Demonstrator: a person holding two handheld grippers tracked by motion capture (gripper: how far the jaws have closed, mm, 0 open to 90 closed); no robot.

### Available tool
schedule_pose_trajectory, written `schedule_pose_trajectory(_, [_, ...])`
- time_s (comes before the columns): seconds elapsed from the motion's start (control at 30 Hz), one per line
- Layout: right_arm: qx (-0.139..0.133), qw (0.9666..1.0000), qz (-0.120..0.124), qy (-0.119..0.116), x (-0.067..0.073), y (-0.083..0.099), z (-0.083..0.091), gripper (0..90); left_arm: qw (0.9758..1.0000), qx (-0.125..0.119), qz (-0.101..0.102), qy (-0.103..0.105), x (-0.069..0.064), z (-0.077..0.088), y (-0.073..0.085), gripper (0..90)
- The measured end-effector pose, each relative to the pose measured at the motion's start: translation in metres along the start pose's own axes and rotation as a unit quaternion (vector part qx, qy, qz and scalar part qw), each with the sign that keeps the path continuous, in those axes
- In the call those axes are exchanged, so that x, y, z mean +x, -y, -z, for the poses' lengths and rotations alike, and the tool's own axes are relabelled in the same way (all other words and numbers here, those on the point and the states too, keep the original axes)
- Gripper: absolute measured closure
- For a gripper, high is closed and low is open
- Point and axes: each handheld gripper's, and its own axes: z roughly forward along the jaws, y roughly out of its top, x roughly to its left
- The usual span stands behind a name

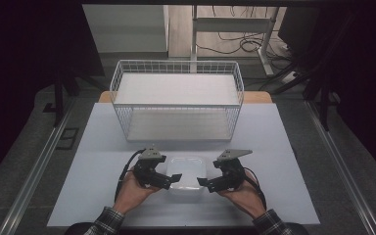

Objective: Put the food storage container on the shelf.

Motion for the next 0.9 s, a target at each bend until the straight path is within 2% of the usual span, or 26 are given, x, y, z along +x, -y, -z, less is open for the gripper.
schedule_pose_trajectory(0.03, [0.000,1.0000,0.001,0.000,-0.001,-0.001,-0.002,8.6,1.0000,0.009,-0.002,-0.001,0.000,-0.005,-0.001,5.7])
schedule_pose_trajectory(0.13, [0.003,1.0000,-0.002,0.000,-0.002,-0.003,-0.006,8.7,0.9999,0.016,-0.001,-0.003,0.001,-0.009,0.001,5.7])
schedule_pose_trajectory(0.17, [0.007,0.9999,-0.009,-0.010,-0.004,-0.003,-0.011,9.2,0.9998,0.018,0.009,0.004,0.003,-0.009,0.004,5.9])
schedule_pose_trajectory(0.23, [0.012,0.9996,-0.016,-0.022,-0.005,-0.001,-0.016,9.9,0.9997,0.019,0.016,0.009,0.005,-0.008,0.005,8.0])
schedule_pose_trajectory(0.27, [0.012,0.9996,-0.016,-0.022,-0.005,-0.001,-0.016,9.9,0.9994,0.021,0.025,0.012,0.005,-0.008,0.006,8.0])
schedule_pose_trajectory(0.3, [0.014,0.9986,-0.028,-0.044,-0.006,-0.001,-0.018,13.6,0.9987,0.021,0.039,0.024,0.007,-0.006,0.008,13.0])
schedule_pose_trajectory(0.33, [0.014,0.9986,-0.028,-0.044,-0.006,-0.001,-0.018,13.6,0.9987,0.021,0.039,0.024,0.007,-0.006,0.008,14.1])
schedule_pose_trajectory(0.37, [0.017,0.9975,-0.037,-0.057,-0.006,0.000,-0.020,14.7,0.9980,0.022,0.049,0.033,0.007,-0.006,0.009,16.7])
schedule_pose_trajectory(0.43, [0.020,0.9974,-0.040,-0.057,-0.006,0.000,-0.019,15.4,0.9971,0.026,0.062,0.036,0.007,-0.002,0.010,18.2])
schedule_pose_trajectory(0.47, [0.029,0.9967,-0.047,-0.060,-0.005,0.001,-0.016,19.2,0.9961,0.030,0.072,0.040,0.007,0.000,0.011,23.8])
schedule_pose_trajectory(0.5, [0.032,0.9965,-0.047,-0.061,-0.004,0.001,-0.014,22.6,0.9941,0.035,0.092,0.047,0.006,0.006,0.014,27.5])
schedule_pose_trajectory(0.53, [0.035,0.9964,-0.049,-0.061,-0.003,0.002,-0.011,26.4,0.9935,0.034,0.097,0.050,0.005,0.009,0.017,30.8])
schedule_pose_trajectory(0.57, [0.035,0.9964,-0.049,-0.061,-0.003,0.002,-0.011,26.4,0.9935,0.034,0.097,0.050,0.005,0.009,0.017,33.9])
schedule_pose_trajectory(0.6, [0.036,0.9962,-0.049,-0.062,-0.003,0.002,-0.007,30.2,0.9932,0.033,0.099,0.052,0.004,0.012,0.018,33.9])
schedule_pose_trajectory(0.67, [0.036,0.9960,-0.060,-0.057,0.000,0.005,0.002,45.5,0.9945,0.030,0.094,0.035,-0.003,0.021,0.020,46.5])
schedule_pose_trajectory(0.73, [0.031,0.9964,-0.063,-0.048,0.003,0.005,0.008,53.1,0.9944,0.027,0.096,0.034,-0.004,0.023,0.021,52.8])
schedule_pose_trajectory(0.77, [0.031,0.9964,-0.063,-0.048,0.003,0.005,0.008,53.1,0.9939,0.018,0.103,0.036,-0.004,0.025,0.022,52.8])
schedule_pose_trajectory(0.8, [0.032,0.9960,-0.073,-0.042,0.005,0.006,0.011,56.6,0.9930,0.014,0.110,0.040,-0.003,0.026,0.023,58.4])
schedule_pose_trajectory(0.83, [0.030,0.9955,-0.080,-0.042,0.005,0.007,0.012,58.6,0.9914,0.007,0.123,0.044,-0.001,0.027,0.024,60.2])
schedule_pose_trajectory(0.87, [0.030,0.9955,-0.080,-0.042,0.005,0.007,0.012,58.6,0.9914,0.007,0.123,0.044,-0.001,0.027,0.024,62.4])
schedule_pose_trajectory(0.9, [0.020,0.9940,-0.096,-0.047,0.003,0.008,0.015,65.3,0.9911,0.002,0.127,0.041,-0.001,0.028,0.025,65.4])
